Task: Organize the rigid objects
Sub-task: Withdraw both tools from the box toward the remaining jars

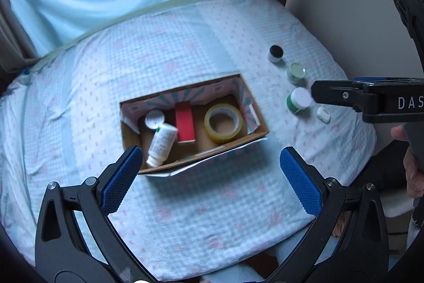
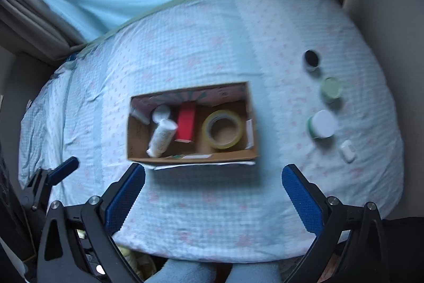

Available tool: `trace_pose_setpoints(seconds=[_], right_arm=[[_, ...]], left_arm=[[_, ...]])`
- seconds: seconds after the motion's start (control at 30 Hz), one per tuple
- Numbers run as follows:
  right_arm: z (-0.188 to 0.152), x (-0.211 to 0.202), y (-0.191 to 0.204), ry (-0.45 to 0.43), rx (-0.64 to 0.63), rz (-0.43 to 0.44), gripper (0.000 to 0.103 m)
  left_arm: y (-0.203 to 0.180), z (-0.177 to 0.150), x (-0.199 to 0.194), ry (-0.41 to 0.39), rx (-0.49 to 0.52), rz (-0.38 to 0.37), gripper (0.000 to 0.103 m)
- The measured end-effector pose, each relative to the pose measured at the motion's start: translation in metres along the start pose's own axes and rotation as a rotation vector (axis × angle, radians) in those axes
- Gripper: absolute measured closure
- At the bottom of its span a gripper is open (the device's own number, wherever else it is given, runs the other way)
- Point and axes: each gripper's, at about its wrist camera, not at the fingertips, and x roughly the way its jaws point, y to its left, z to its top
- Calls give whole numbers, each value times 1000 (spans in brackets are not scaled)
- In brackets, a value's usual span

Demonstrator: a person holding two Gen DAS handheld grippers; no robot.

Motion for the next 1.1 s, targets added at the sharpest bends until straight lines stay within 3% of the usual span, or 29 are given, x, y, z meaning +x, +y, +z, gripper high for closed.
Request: trace_pose_setpoints(seconds=[0.23,0.43,0.57,0.7,0.83,0.93,1.1], right_arm=[[-2,-45,-97,-93,-10,-62,0],[5,-63,-176,-158,-164,-51,0],[10,-60,-214,-211,-328,-78,0],[20,-47,-245,-186,-386,-75,0],[34,-25,-274,-194,-390,-1,0],[46,4,-290,-197,-398,43,0],[63,73,-309,-195,-420,38,0]], left_arm=[[-88,15,9,-39,-36,1,0],[-163,29,34,-48,-123,62,0],[-197,37,57,-31,-175,56,0],[-226,39,89,-5,-185,60,0],[-242,36,138,23,-219,37,0],[-246,30,182,35,-243,14,0],[-249,18,255,51,-253,12,0]])
